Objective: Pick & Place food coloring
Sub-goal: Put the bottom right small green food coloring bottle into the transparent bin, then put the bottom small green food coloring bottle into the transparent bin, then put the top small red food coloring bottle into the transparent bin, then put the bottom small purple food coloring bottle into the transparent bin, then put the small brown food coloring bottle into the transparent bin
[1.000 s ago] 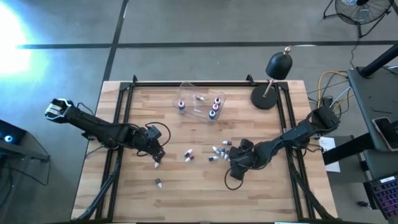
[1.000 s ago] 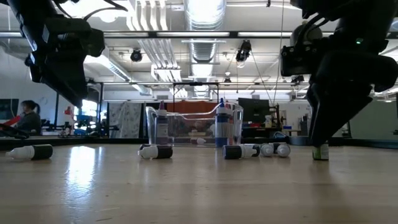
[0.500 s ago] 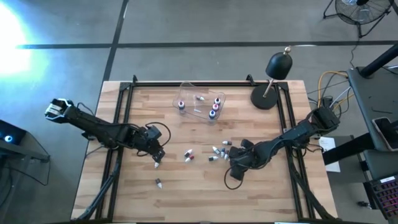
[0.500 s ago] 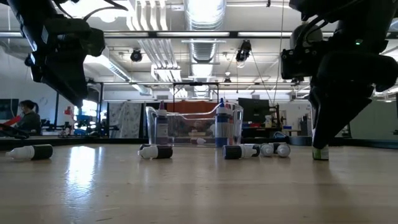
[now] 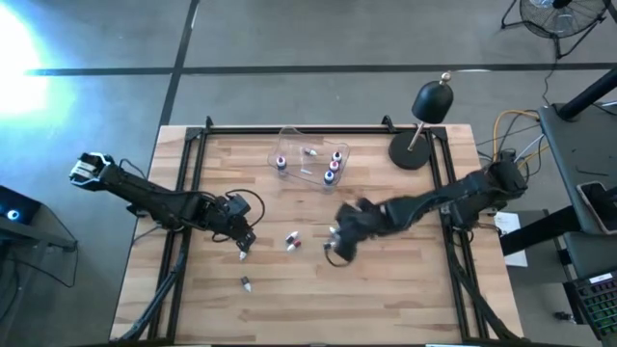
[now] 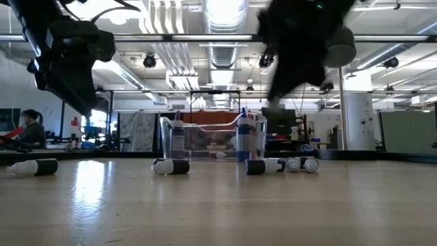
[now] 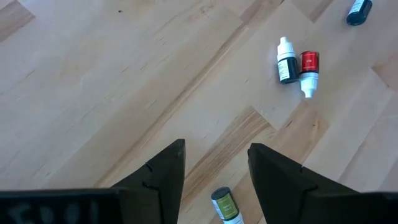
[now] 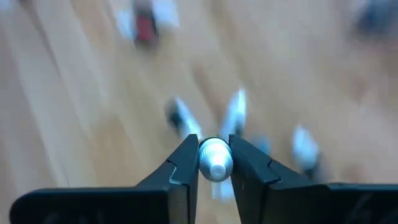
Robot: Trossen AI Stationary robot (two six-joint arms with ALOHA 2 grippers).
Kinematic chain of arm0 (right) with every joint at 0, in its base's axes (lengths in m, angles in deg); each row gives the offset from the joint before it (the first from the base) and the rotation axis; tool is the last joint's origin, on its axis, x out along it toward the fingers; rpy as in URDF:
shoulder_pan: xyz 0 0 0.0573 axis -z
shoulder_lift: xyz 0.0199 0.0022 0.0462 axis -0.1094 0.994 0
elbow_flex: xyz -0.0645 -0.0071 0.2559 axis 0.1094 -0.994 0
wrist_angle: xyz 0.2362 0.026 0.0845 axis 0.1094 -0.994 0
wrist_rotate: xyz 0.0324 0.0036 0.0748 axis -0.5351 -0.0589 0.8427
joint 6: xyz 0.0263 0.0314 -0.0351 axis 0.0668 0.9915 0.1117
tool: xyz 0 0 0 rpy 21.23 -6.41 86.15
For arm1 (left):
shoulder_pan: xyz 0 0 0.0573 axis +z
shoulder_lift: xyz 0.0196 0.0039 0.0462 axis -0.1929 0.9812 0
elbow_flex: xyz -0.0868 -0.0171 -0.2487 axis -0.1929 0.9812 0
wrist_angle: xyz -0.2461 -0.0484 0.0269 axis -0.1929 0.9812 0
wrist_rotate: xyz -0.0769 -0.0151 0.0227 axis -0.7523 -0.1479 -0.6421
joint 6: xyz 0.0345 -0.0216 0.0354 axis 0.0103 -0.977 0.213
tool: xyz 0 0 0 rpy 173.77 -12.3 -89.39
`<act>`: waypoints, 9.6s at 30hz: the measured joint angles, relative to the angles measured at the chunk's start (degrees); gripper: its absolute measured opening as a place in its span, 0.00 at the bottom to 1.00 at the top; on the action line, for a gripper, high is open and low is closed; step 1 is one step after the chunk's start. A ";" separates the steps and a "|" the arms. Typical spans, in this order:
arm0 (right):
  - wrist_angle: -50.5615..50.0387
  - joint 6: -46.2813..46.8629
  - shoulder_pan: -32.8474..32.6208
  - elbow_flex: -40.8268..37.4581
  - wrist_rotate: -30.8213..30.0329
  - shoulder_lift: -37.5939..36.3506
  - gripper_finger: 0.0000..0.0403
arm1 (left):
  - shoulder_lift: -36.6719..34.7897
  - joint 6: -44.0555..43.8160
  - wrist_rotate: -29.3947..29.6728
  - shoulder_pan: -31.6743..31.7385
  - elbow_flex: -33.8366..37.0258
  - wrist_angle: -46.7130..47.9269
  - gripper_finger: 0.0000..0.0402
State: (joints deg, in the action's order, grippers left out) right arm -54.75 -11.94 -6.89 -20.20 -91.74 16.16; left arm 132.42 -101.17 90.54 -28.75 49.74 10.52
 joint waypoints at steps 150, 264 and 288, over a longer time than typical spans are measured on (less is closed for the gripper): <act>2.90 -19.36 8.74 -11.24 2.87 0.06 0.56 | -0.86 9.09 -1.22 0.00 -0.60 -4.23 0.43; -27.54 -13.00 4.79 25.75 -8.00 0.03 0.51 | 13.58 34.50 -8.72 -13.32 2.16 -13.19 0.08; -29.62 1.78 -0.63 25.76 -17.47 -3.92 0.51 | 11.99 53.88 -9.96 39.13 -15.11 -32.56 0.40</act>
State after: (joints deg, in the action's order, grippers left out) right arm -84.37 -10.16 -7.52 5.55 -109.21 12.25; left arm 144.41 -47.29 80.58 10.38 34.62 -22.04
